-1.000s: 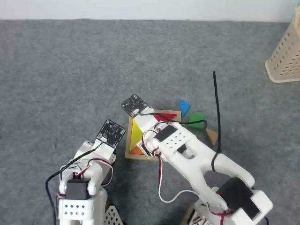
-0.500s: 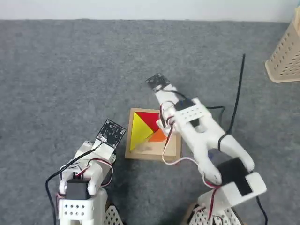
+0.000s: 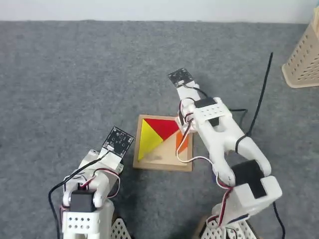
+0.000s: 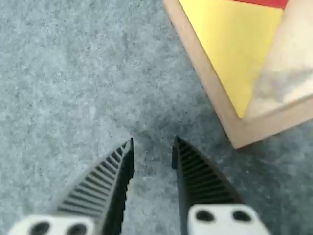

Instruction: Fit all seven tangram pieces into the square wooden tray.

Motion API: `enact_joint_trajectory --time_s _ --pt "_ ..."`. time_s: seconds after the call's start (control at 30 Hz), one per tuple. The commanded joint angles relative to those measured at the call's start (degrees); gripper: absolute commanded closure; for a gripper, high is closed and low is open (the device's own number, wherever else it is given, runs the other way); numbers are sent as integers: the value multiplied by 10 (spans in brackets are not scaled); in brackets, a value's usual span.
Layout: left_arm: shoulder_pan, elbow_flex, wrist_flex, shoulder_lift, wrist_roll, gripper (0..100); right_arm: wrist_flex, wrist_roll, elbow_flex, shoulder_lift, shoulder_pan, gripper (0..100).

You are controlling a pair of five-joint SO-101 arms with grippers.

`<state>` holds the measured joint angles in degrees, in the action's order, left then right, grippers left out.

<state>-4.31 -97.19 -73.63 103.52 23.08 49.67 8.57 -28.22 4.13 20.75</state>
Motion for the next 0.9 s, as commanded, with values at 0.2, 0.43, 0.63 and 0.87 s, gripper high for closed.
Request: enact_joint_trajectory --time_s 0.2,0.43,0.63,0.87 --pt "-3 7 1 12 -6 881 -50 -9 -164 -187 66 993" --pt "-3 7 1 12 -6 881 -56 3 -140 -103 51 993" --pt "-3 7 1 12 -6 881 -38 4 -57 -13 0 993" --pt "-3 7 1 12 -6 881 -22 4 -28 -30 -26 993"
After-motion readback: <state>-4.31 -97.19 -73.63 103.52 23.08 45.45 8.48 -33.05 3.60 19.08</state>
